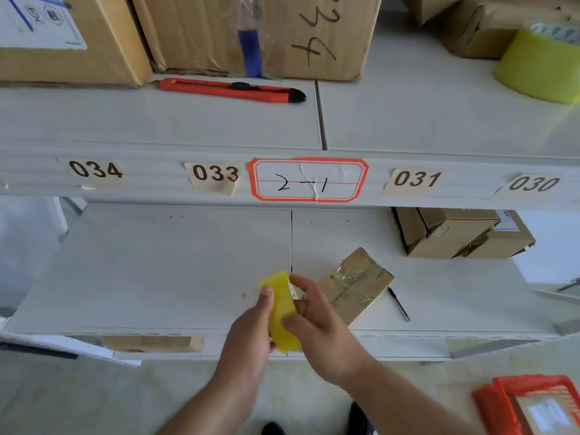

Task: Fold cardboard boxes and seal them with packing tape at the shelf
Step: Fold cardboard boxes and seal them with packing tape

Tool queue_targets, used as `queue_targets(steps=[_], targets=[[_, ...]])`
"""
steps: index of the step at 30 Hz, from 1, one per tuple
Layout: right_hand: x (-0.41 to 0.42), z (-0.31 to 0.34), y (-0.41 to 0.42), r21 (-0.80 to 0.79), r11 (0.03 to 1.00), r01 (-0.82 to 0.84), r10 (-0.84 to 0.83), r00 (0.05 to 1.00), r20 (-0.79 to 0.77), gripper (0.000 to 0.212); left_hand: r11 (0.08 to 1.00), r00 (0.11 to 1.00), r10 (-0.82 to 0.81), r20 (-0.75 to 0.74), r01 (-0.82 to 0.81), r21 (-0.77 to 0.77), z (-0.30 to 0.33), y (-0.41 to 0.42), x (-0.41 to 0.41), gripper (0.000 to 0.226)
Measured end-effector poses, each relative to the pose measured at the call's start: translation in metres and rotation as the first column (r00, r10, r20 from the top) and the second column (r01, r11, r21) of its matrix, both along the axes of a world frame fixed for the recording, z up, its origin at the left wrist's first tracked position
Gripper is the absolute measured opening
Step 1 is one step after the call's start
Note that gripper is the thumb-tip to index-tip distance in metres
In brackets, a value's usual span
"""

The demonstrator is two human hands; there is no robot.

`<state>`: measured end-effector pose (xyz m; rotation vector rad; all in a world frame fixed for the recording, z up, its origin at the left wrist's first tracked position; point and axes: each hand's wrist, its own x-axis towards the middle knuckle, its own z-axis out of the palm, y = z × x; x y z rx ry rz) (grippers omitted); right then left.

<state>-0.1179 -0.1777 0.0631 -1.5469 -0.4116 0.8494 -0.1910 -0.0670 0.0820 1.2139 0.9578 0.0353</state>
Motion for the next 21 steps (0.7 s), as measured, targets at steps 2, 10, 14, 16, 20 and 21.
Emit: queue_targets(steps=[2, 10, 14, 16, 20, 21], targets=[[-0.005, -0.006, 0.013, -0.067, 0.994, 0.081, -0.081, 0.997, -0.001, 0.037, 0.997, 0.997, 0.067, 0.042, -0.069, 0.039, -0.009, 0.002, 0.003, 0.048], [0.023, -0.032, 0.038, -0.451, 0.837, 0.309, -0.302, 0.949, 0.089, 0.055, 0.716, 0.971, -0.192, -0.139, 0.236, 0.657, -0.073, 0.039, 0.024, 0.048], [0.033, -0.039, -0.023, -0.516, 0.720, 0.463, -0.361, 0.886, 0.291, 0.013, 0.253, 0.801, -0.101, -0.590, 0.594, 0.764, -0.137, 0.108, 0.057, 0.048], [0.039, -0.050, -0.057, -0.554, 0.645, 0.526, -0.418, 0.850, 0.321, 0.008, 0.106, 0.697, 0.010, -0.717, 0.713, 0.694, -0.165, 0.131, 0.068, 0.043], [0.052, -0.082, -0.085, -0.605, 0.655, 0.452, -0.409, 0.886, 0.219, 0.019, 0.150, 0.620, -0.069, -0.782, 0.781, 0.606, -0.201, 0.149, 0.075, 0.046], [0.054, -0.087, -0.086, -0.603, 0.667, 0.436, -0.403, 0.893, 0.200, 0.022, 0.168, 0.623, -0.065, -0.779, 0.777, 0.607, -0.204, 0.150, 0.076, 0.048]])
